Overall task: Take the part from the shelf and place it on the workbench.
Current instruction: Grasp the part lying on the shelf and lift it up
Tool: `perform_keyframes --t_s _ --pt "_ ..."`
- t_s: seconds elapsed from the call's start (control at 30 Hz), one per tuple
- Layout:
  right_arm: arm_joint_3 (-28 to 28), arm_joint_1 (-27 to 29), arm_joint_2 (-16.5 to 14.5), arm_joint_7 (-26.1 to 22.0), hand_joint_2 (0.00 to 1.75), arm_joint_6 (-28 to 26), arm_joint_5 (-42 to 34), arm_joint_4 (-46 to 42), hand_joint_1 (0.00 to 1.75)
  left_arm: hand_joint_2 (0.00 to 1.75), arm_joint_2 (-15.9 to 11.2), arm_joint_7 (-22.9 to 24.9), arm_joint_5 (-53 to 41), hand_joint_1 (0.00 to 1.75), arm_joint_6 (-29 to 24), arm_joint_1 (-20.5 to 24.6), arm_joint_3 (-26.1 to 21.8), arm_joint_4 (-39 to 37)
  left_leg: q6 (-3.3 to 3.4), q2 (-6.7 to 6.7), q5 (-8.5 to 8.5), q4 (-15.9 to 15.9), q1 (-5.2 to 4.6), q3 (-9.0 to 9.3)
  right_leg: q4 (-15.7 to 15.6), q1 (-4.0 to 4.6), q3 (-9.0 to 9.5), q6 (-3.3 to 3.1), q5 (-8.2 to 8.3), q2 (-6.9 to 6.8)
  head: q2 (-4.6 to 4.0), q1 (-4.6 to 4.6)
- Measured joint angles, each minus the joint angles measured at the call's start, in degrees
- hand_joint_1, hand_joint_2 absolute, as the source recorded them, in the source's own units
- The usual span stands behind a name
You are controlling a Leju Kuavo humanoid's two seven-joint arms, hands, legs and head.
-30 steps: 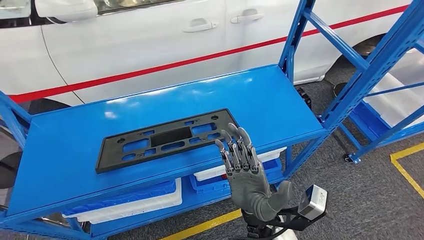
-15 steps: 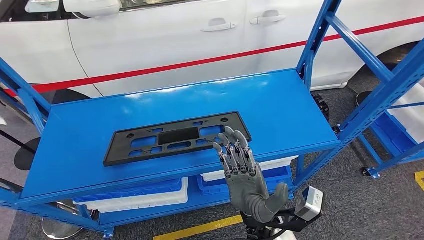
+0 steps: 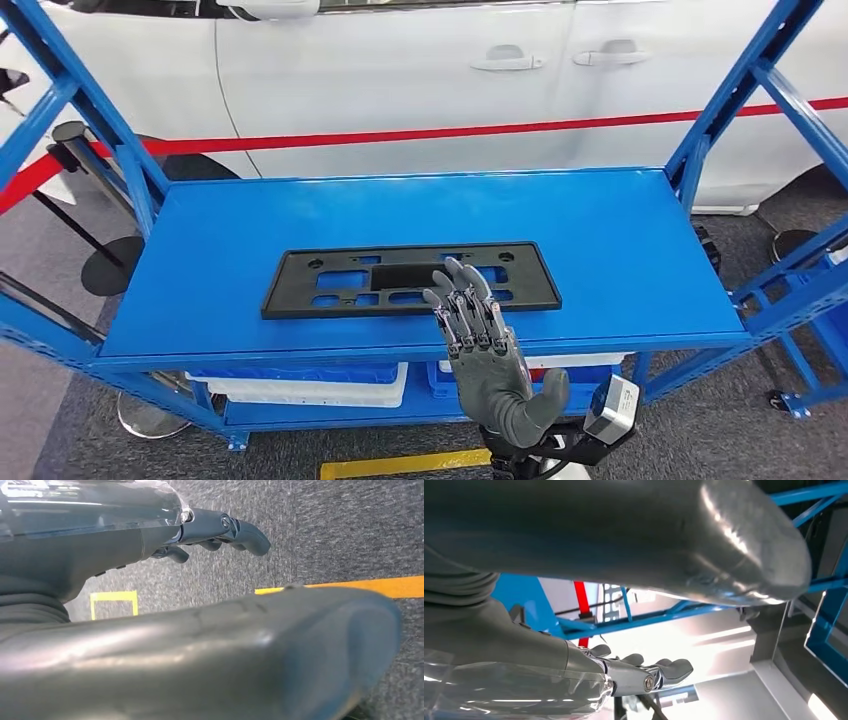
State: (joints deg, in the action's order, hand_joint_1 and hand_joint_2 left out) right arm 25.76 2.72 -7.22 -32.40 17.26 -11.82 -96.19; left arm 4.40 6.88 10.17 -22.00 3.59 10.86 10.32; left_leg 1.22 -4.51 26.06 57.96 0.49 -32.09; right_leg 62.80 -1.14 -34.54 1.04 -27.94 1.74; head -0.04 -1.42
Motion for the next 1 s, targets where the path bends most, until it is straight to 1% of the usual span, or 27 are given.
perform_keyframes --t_s 0.03,0.07,0.13,0.17,0.2,0.23,0.27,0.3,0.33,0.37,0.4,0.43,0.47,0.5,0.53,0.57,0.63,0.7,0.73,0.77,0.83,0.87,0.9,0.93,0.97,1.0 --pt "0.0 0.0 0.0 0.0 0.0 -0.1 0.0 0.0 0.0 0.0 0.0 0.0 0.0 0.0 0.0 0.0 0.0 0.0 -0.28 -0.48 0.09 0.1 -0.02 -0.1 -2.5 -0.02 1.01 -0.14 0.79 0.74 0.0 -0.01" --pt "0.0 0.0 0.0 0.0 0.0 -0.2 0.0 0.0 0.0 0.0 0.0 0.0 0.0 0.0 0.0 0.0 0.0 0.0 -0.61 -0.8 0.15 0.1 -0.04 -0.24 -3.6 0.06 1.42 -0.31 0.86 1.27 0.0 -0.02" --pt "0.0 -0.1 -0.1 0.0 0.0 -0.7 -0.3 0.0 0.0 0.0 0.0 0.0 0.0 0.0 0.0 -0.2 0.0 0.0 -1.36 -1.29 0.18 -0.1 0.05 -0.4 -3.9 0.19 1.46 -0.82 0.89 1.05 0.0 -0.05" --pt "-0.1 -0.1 -0.1 0.1 0.0 -0.9 -0.4 0.0 0.0 0.0 0.0 0.0 0.0 0.0 0.1 -0.3 0.0 0.0 -1.69 -0.76 0.44 0.2 0.08 -0.45 -4.1 0.16 1.62 -1.19 0.99 0.83 -0.01 -0.06" --pt "-0.1 -0.2 -0.2 0.1 0.0 -1.1 -0.6 0.0 0.0 0.0 0.0 -0.1 0.0 0.0 0.1 -0.3 0.0 0.0 -1.97 0.26 1.17 1.2 0.08 -0.86 -4.4 0.08 1.79 -1.57 1.06 0.53 -0.01 -0.09" --pt "-0.1 -0.2 -0.3 0.1 0.0 -1.2 -0.6 0.0 0.0 0.0 0.0 -0.2 0.0 0.0 0.1 -0.2 0.0 0.0 -2.17 1.49 2.46 3.4 0.07 -1.8 -4.6 0.05 1.95 -1.88 1.1 0.18 -0.01 -0.12" --pt "-0.1 -0.1 -0.3 0.2 0.0 -1.5 -0.6 0.1 0.0 0.0 0.0 -0.2 0.0 0.0 0.1 0.0 0.0 0.0 -2.32 2.81 4.22 6.8 0.09 -3.34 -4.6 0.13 2.06 -2.13 1.05 -0.24 -0.01 -0.13" --pt "-0.1 0.0 -0.3 0.2 0.0 -1.9 -0.6 0.1 0.0 0.0 0.0 -0.3 0.1 0.0 0.1 0.1 0.0 0.0 -2.44 3.53 6.04 10.8 0.11 -5.29 -4.6 0.25 2.09 -2.3 0.96 -0.65 0.0 -0.15" --pt "-0.1 0.1 -0.3 0.1 0.0 -2.4 -0.6 0.2 0.0 0.0 0.0 -0.4 0.1 0.0 0.1 0.1 0.0 0.0 -2.53 3.82 7.31 14.3 0.16 -7.06 -4.6 0.36 2.12 -2.42 0.87 -1.05 0.0 -0.14" --pt "-0.1 0.3 -0.3 0.1 0.0 -2.9 -0.6 0.4 0.0 0.0 0.0 -0.5 0.1 0.0 0.1 0.1 0.0 0.0 -2.56 3.96 7.53 16.2 0.18 -8.07 -4.6 0.43 2.18 -2.5 0.77 -1.37 0.0 -0.14" --pt "-0.1 0.4 -0.3 0.1 0.0 -3.5 -0.6 0.5 0.0 0.0 0.0 -0.5 0.2 0.0 0.1 0.0 0.0 0.0 -2.53 4.03 6.6 15.8 0.18 -7.98 -4.5 0.47 2.28 -2.51 0.66 -1.57 0.0 -0.14" --pt "-0.1 0.4 -0.3 0.1 0.0 -4.1 -0.6 0.6 0.0 0.0 0.0 -0.6 0.2 0.0 0.1 0.0 0.0 0.0 -2.41 4.08 4.74 13.3 0.17 -6.81 -4.5 0.5 2.45 -2.47 0.51 -1.69 0.0 -0.14" --pt "-0.1 0.4 -0.3 0.2 0.0 -4.6 -0.6 0.7 0.0 0.0 0.0 -0.6 0.2 0.0 0.1 -0.1 0.0 0.0 -2.17 4.16 2.5 9.2 0.15 -4.85 -4.5 0.52 2.66 -2.36 0.34 -1.75 0.0 -0.14" --pt "-0.1 0.4 -0.3 0.3 0.0 -5.0 -0.6 0.8 0.0 0.0 0.0 -0.6 0.2 0.0 0.1 -0.1 0.0 0.0 -1.88 4.25 1.05 5.3 0.03 -2.96 -4.4 0.6 2.84 -2.21 0.16 -1.8 0.0 -0.14" --pt "-0.1 0.3 -0.3 0.3 0.0 -5.4 -0.6 0.8 0.0 0.0 0.0 -0.6 0.2 0.0 0.1 0.0 0.0 0.0 -1.58 4.31 0.17 2.3 -0.13 -1.52 -4.4 0.67 2.9 -2.01 0.02 -1.85 0.0 -0.13" --pt "-0.1 0.3 -0.3 0.3 0.0 -5.6 -0.7 0.8 0.0 0.0 -0.1 -0.7 0.2 0.0 0.1 0.0 0.0 0.0 -1.31 4.34 -0.04 0.7 -0.3 -0.75 -4.4 0.7 2.89 -1.76 -0.05 -1.92 0.0 -0.11" --pt "-0.1 0.2 -0.3 0.3 0.0 -5.9 -0.9 0.8 0.0 0.0 -0.1 -0.7 0.2 0.0 0.2 0.1 0.0 0.0 -0.93 4.22 0.16 0.1 -0.56 -0.59 -4.5 0.66 2.83 -1.22 -0.05 -2.02 0.0 -0.11" --pt "-0.1 -0.1 -0.3 0.4 0.0 -5.9 -1.1 0.9 0.0 0.0 -0.1 -0.6 0.2 0.0 0.2 0.0 0.0 0.0 -0.42 4.17 -0.06 -0.6 -0.28 -0.13 -3.8 0.59 2.79 -0.6 -0.61 -1.98 -0.01 -0.07" --pt "-0.1 -0.2 -0.2 0.4 0.44 -5.9 -1.2 0.9 0.0 0.0 -0.1 -0.6 0.2 0.0 0.2 0.0 0.0 0.0 -0.13 4.2 -0.17 -0.9 -0.1 0.17 -2.1 0.58 2.07 -0.33 -1.6 -1.93 -0.01 0.0" --pt "-0.1 -0.3 -0.2 0.5 0.87 -6.0 -1.3 0.9 0.0 0.0 -0.1 -0.6 0.2 0.0 0.2 0.0 0.0 0.0 0.14 4.23 -0.24 -1.2 0.06 0.45 0.7 0.53 0.73 -0.05 -3.09 -1.87 -0.01 0.07" --pt "-0.1 -0.3 -0.1 0.5 1.75 -6.2 -1.6 1.2 0.0 0.0 -0.1 -0.6 0.3 0.0 0.2 0.1 0.0 0.0 0.47 4.23 -0.12 -1.2 0.05 0.54 8.3 0.42 -3.52 0.27 -6.36 -1.83 0.0 0.17" --pt "-0.1 -0.2 0.0 0.5 1.75 -6.4 -1.8 1.3 0.0 0.0 -0.1 -0.7 0.3 0.0 0.2 0.1 0.0 0.0 0.52 4.18 -0.01 -1.2 0.04 0.61 11.1 0.35 -5.25 0.39 -7.05 -1.82 0.0 0.17" --pt "-0.1 -0.1 0.2 0.5 1.75 -6.6 -2.0 1.4 0.0 0.0 -0.1 -0.7 0.4 0.0 0.2 0.0 0.0 0.0 0.53 4.11 0.12 -1.1 0.05 0.72 12.1 0.27 -6.13 0.48 -6.66 -1.83 0.0 0.17" --pt "-0.1 0.0 0.3 0.6 1.75 -6.9 -2.2 1.4 0.0 0.0 -0.1 -0.8 0.4 0.0 0.2 -0.1 0.0 0.0 0.44 4.03 0.29 -1.1 0.07 0.91 10.8 0.17 -5.8 0.51 -5.06 -1.83 0.0 0.18" --pt "-0.1 0.0 0.3 0.7 1.75 -7.2 -2.3 1.5 0.0 0.0 -0.1 -0.8 0.5 0.0 0.3 -0.1 0.0 0.0 0.29 3.93 0.52 -1.0 0.09 1.16 7.5 0.07 -4.45 0.48 -2.67 -1.84 -0.01 0.18" --pt "-0.1 0.0 0.4 1.0 1.75 -7.6 -2.4 1.5 0.0 0.0 -0.1 -0.8 0.5 0.0 0.3 -0.1 0.0 0.0 0.07 3.84 0.8 -0.9 0.11 1.38 3.3 -0.01 -2.63 0.38 -0.49 -1.82 -0.01 0.19"
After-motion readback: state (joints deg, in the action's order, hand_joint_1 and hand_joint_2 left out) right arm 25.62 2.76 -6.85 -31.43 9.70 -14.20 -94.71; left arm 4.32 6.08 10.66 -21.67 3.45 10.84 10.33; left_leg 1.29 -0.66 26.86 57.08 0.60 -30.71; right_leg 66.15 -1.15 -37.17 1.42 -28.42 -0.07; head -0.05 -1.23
